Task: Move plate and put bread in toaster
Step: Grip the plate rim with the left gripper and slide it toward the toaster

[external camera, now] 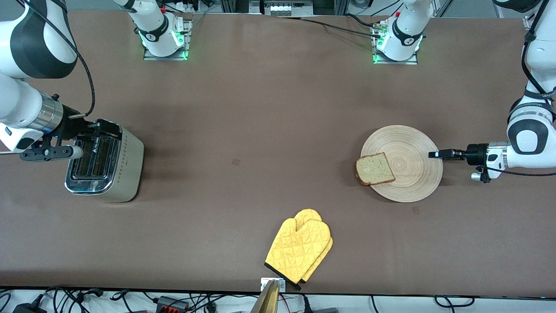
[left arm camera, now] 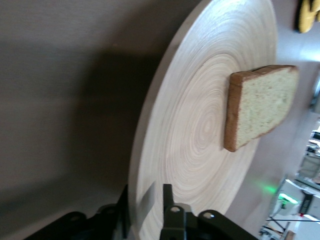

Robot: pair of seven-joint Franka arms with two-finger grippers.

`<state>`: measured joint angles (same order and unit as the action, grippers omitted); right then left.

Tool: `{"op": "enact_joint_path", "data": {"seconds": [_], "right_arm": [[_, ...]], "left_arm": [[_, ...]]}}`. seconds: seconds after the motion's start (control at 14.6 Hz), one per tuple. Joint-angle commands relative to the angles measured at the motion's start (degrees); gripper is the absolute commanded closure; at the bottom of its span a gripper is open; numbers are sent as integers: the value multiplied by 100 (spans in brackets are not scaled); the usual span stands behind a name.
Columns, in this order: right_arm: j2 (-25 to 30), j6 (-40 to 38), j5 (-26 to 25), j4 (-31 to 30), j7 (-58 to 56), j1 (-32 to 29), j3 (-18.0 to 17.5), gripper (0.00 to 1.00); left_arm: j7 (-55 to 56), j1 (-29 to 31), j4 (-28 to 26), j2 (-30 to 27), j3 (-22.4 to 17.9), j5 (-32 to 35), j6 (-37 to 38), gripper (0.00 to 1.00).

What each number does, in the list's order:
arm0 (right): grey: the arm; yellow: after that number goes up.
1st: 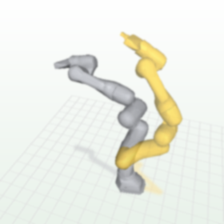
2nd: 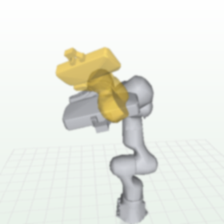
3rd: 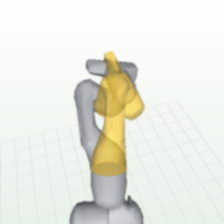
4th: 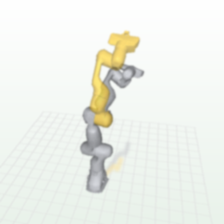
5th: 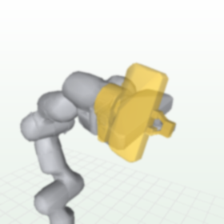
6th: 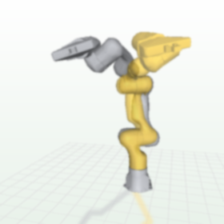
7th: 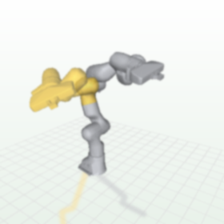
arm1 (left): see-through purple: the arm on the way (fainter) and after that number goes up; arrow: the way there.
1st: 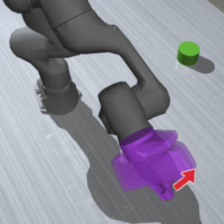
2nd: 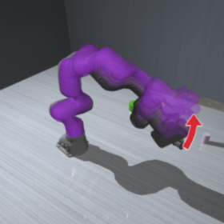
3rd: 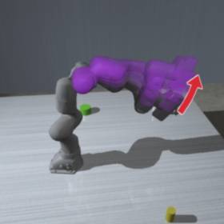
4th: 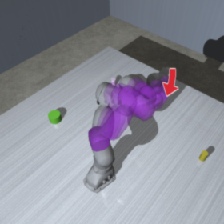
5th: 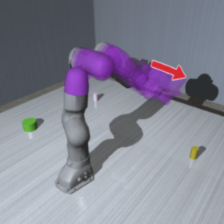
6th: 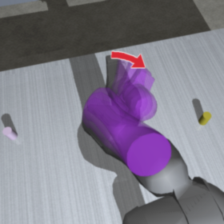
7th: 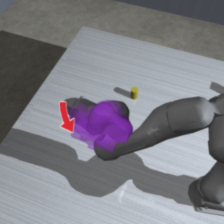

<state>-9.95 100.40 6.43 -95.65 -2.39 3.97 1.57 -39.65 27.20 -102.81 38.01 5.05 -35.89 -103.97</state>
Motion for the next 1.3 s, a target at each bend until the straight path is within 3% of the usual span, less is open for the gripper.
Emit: {"op": "enact_joint_path", "data": {"seconds": [0.0,0.14,0.34,0.62,1.09,1.23], "right_arm": [[-42,-21,86,90,2,-19,1,0],[-42,-20,86,90,2,-19,1,0],[-42,-12,86,90,2,-19,1,0],[-42,-47,34,178,-77,-37,1,0],[-15,-64,7,301,-95,-37,10,0],[-16,-82,-1,301,-86,-2,10,0]], "left_arm": [[-358,14,138,75,31,-506,360,98],[-385,-47,313,162,40,-594,596,99],[-394,-162,411,372,136,-1365,931,99],[-385,-363,551,681,645,-1921,1002,99],[-254,-2111,1192,708,646,-2159,696,99],[-17,-2533,1211,795,646,-2579,388,99]]}}
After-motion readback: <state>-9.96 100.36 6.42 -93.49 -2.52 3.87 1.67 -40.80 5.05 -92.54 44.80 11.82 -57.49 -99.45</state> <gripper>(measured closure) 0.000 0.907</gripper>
